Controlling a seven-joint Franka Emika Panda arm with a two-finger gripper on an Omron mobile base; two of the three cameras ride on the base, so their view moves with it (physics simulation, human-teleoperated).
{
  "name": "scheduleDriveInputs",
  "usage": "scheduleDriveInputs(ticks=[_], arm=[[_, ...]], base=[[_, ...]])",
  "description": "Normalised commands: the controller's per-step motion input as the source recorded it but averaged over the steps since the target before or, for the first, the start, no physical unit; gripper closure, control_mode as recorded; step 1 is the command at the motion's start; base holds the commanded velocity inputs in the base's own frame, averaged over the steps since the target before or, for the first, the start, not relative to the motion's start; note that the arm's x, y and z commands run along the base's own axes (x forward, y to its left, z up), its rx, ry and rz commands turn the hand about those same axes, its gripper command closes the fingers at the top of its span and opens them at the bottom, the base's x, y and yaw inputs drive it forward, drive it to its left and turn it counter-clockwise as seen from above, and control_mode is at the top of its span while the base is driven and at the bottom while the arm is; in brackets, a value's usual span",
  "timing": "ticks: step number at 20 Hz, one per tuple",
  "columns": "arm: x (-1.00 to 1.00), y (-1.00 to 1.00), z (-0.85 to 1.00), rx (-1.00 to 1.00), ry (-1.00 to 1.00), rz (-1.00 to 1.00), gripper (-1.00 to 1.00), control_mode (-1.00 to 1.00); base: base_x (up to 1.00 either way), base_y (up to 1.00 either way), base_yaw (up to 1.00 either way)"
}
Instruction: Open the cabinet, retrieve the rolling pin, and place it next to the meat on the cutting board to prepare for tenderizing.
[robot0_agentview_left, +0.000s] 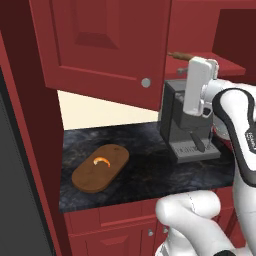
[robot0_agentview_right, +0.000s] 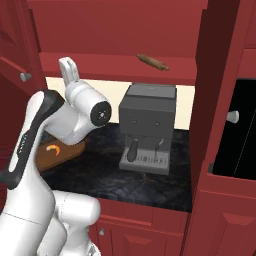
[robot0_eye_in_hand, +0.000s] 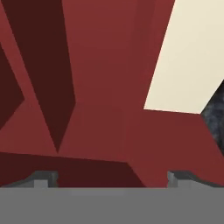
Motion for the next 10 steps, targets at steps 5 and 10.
scheduleDriveInputs(ticks=[5,10], arm=[[0.52,0.2,-0.09,0.05,0.07,0.18,-1.0,-1.0],[0.28,0.38,-0.11,0.06,0.03,0.19,-1.0,-1.0]], base=[[0.0,0.0,0.0],[0.0,0.0,0.0]])
